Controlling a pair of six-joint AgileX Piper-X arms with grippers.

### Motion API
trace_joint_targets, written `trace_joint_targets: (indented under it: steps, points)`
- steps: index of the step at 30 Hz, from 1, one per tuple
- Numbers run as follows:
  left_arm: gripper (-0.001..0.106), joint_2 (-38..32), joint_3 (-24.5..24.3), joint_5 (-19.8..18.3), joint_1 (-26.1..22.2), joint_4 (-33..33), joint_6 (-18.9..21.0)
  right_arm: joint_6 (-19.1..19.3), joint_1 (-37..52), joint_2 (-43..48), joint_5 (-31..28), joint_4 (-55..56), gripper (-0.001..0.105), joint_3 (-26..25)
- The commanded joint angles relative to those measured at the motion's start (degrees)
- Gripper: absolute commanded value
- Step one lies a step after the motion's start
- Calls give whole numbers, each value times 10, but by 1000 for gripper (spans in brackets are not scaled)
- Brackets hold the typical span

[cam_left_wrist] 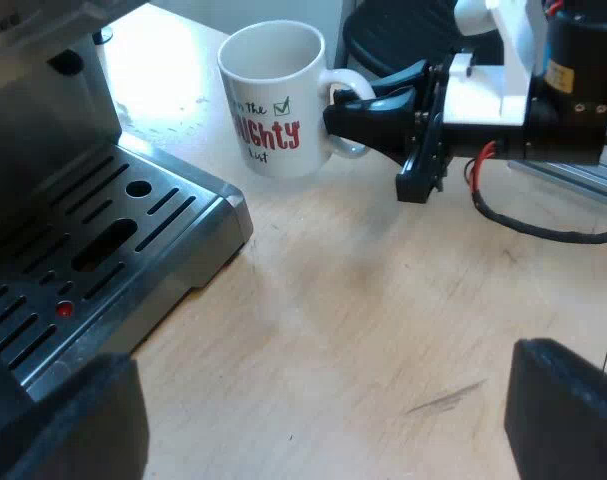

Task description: Remove mug from coffee machine

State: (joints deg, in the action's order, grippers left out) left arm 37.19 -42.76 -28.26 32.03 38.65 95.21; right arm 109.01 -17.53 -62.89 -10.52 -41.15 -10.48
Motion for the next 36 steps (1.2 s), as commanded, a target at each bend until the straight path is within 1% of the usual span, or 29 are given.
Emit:
trace_joint_targets:
  steps: [1, 3, 7, 15, 20, 24, 28, 36]
  points:
    - [87, 0, -5, 6, 3, -7, -6, 9, 2, -25, 1, -88, 0, -5]
    - [87, 0, -5, 6, 3, -3, -6, 7, 2, -63, -13, -140, 0, -5]
    - [87, 0, -5, 6, 3, 6, -6, 1, 2, -116, -39, -182, 0, -5]
    - [87, 0, -5, 6, 3, 6, -6, 1, 2, -212, -39, -270, 0, -12]
    - [87, 0, -5, 6, 3, 6, -6, 1, 2, -255, -39, -291, 0, -27]
    - [87, 0, -5, 6, 3, 6, -6, 1, 2, -283, -39, -295, 0, -52]
    - [87, 0, -5, 6, 3, 6, -6, 1, 2, -309, -67, -295, 0, -69]
    - [87, 0, -5, 6, 3, 6, -6, 1, 2, -326, -75, -291, 0, -70]
